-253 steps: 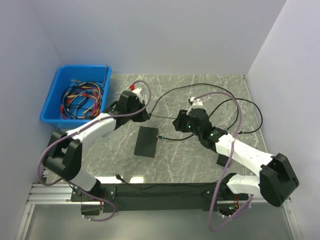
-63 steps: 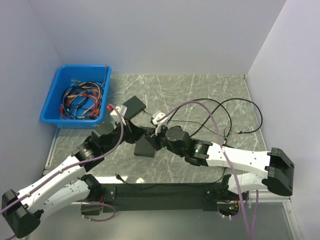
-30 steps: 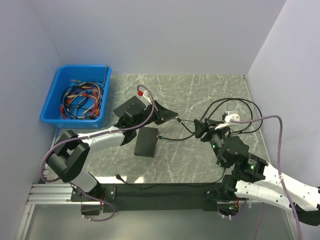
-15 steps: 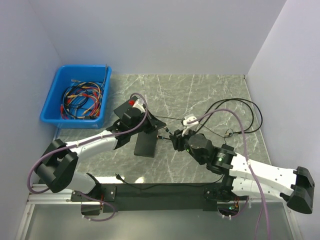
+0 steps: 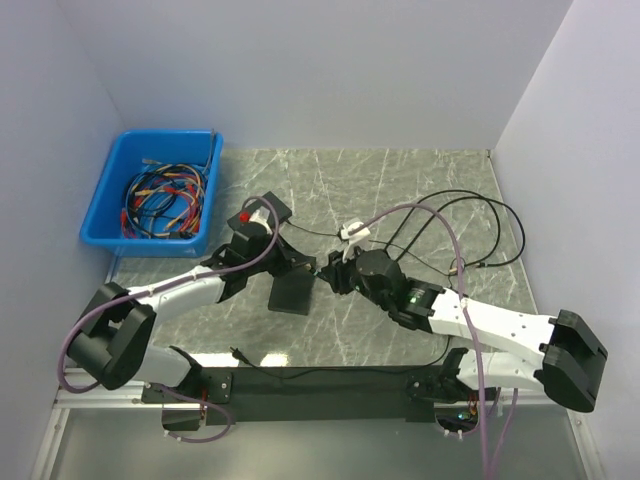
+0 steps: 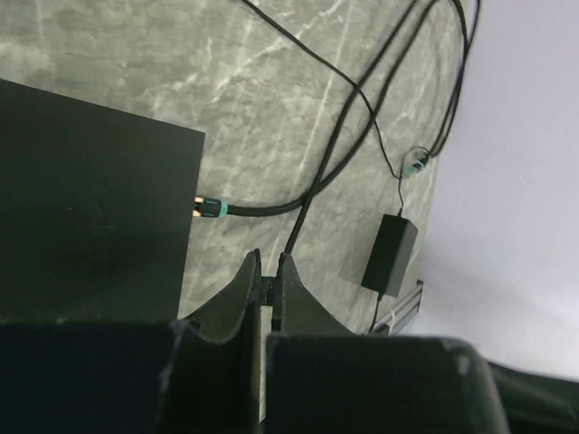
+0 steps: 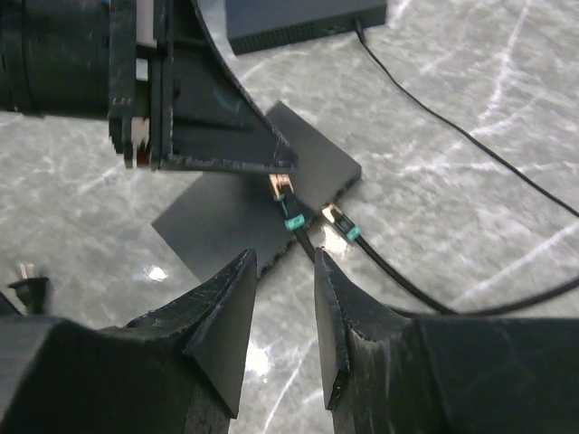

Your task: Insert the plug into the switch port

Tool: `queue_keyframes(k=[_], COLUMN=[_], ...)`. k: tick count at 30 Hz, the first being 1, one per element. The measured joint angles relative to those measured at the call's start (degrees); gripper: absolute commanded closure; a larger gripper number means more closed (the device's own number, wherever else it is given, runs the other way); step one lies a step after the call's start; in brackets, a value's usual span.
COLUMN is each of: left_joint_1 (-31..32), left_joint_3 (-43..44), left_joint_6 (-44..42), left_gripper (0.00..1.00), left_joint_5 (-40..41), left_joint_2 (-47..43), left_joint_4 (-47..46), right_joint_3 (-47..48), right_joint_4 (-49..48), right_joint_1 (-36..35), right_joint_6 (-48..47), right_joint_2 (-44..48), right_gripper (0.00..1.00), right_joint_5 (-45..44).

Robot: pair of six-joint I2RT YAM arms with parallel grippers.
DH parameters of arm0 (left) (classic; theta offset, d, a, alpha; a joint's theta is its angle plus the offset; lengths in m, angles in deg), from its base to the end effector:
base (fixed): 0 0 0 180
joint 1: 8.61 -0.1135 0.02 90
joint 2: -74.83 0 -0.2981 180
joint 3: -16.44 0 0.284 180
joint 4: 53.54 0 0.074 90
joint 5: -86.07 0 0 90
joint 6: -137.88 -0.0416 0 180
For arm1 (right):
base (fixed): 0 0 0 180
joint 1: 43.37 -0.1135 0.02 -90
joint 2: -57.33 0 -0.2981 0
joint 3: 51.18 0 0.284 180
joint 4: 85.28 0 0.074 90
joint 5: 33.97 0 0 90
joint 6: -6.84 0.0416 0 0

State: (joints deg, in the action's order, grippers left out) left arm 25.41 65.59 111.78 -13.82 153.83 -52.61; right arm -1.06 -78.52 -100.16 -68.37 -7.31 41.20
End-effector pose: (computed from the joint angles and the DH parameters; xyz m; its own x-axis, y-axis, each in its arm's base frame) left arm 0.2515 -0.1784 0.2059 -0.7914 -0.5332 -0.2990 -0.0846 0.5800 -0.8102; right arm 0.1588 0.2231 0.2702 -0.3653 -0.1075 -0.9247 -0.6050 0.7824 0.1481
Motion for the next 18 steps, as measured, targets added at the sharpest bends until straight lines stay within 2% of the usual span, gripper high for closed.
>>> queue_keyframes(k=[9, 18], left_joint_1=[-1.3, -2.0], left_joint_3=[-0.3, -1.1], left_joint_6=[-1.6, -1.7], left_gripper=[0.99, 0.99], left_joint_5=[-3.0, -4.4], left_joint_2=[-2.3, -3.7], left_joint_4=[-0.1, -0.4], right_joint_3=[3.2, 4.2], right_joint_4=[-3.4, -4.9], right_joint_1=[4.9, 7.0], right_joint_6=[-0.8, -0.7], right_joint_2=[-5.5, -10.3], right_gripper=[0.56, 0.55], right_joint_5=[12.9, 19.1])
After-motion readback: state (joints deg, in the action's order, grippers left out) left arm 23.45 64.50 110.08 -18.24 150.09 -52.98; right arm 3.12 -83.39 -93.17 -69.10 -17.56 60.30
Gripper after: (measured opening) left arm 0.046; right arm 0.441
